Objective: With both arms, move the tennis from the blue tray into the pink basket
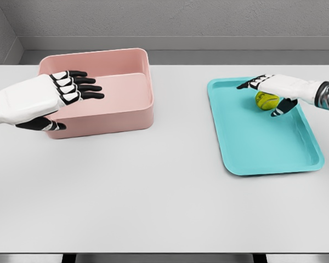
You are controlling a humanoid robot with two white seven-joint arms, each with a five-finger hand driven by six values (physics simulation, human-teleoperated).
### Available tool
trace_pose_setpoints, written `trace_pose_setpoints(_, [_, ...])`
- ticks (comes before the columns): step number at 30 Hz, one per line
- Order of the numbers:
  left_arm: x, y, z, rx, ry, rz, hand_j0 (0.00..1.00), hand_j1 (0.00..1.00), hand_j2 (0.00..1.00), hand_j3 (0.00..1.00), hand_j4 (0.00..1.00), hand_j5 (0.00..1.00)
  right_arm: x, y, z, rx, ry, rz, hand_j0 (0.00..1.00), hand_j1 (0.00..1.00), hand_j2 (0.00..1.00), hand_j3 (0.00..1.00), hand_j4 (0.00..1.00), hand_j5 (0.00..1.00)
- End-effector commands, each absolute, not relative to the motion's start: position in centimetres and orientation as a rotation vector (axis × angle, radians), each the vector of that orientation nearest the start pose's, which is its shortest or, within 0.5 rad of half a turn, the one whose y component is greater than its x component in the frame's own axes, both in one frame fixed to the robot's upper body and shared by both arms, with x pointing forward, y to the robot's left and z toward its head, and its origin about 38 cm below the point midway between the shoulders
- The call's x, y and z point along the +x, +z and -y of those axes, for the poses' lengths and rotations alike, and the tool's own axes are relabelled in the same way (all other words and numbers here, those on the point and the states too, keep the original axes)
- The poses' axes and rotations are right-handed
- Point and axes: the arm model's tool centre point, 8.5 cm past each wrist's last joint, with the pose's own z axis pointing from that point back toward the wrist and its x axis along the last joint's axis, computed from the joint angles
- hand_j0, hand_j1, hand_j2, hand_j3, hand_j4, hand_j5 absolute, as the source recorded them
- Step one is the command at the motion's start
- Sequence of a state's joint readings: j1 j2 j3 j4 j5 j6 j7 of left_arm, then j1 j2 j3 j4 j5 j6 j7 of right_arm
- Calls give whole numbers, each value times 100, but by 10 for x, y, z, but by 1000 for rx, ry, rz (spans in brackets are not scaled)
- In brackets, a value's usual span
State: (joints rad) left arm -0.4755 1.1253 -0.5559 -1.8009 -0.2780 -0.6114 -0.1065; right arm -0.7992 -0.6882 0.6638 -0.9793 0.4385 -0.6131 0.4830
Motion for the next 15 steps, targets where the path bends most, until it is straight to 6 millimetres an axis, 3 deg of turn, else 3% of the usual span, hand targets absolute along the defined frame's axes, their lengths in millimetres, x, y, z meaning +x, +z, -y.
trace_pose_setpoints(1, [357,285,-311,-592,2563,-2363,100,100,100,100,100,100,499,178,360,-453,1844,1235,100,100,100,100,100,100])
trace_pose_setpoints(7, [357,285,-311,-590,2564,-2363,100,100,100,100,100,100,503,177,370,-464,1816,1211,100,100,100,100,100,100])
trace_pose_setpoints(15, [357,283,-311,-585,2568,-2367,100,100,100,100,100,100,515,169,367,-457,1778,1187,99,99,99,99,99,99])
